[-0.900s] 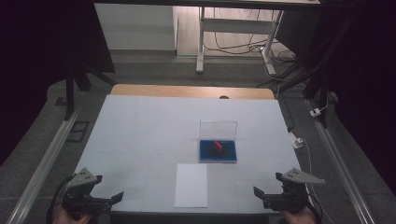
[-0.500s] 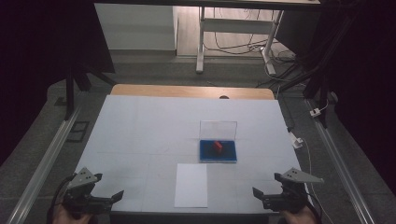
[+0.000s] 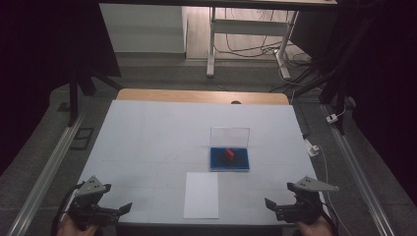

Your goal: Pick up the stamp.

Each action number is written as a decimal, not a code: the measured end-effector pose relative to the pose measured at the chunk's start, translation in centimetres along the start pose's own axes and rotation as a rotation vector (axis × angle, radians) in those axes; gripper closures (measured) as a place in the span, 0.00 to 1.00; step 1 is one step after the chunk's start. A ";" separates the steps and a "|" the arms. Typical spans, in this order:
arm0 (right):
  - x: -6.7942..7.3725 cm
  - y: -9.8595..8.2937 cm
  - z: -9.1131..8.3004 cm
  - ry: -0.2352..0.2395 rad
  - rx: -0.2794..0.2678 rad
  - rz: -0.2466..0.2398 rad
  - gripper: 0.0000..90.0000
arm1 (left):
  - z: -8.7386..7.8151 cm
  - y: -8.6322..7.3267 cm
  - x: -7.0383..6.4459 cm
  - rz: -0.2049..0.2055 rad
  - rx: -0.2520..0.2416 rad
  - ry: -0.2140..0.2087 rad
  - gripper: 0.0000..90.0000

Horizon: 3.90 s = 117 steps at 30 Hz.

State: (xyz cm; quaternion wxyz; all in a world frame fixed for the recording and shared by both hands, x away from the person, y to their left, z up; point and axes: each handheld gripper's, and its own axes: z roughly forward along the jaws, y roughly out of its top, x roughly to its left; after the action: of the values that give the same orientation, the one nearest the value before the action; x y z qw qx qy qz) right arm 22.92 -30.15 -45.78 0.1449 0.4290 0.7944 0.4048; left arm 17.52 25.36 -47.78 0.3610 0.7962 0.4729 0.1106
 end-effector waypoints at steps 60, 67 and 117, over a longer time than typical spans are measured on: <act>1.9 4.8 4.9 0.075 0.002 -0.131 0.00 | -0.1 -0.1 -0.1 0.021 0.001 -0.024 0.05; 2.0 5.3 5.7 0.074 0.017 -0.119 0.00 | -0.1 -0.1 0.0 0.013 -0.003 -0.033 0.04; 1.2 10.0 15.9 0.030 0.151 -0.216 0.00 | -0.1 -0.2 0.2 -0.001 -0.005 -0.040 0.04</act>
State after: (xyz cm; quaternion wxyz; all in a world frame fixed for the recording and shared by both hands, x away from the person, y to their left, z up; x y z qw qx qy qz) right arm 37.06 -17.86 -47.98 0.1428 0.3446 0.8663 0.3322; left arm 17.44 25.63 -47.82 0.3725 0.7969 0.4658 0.0959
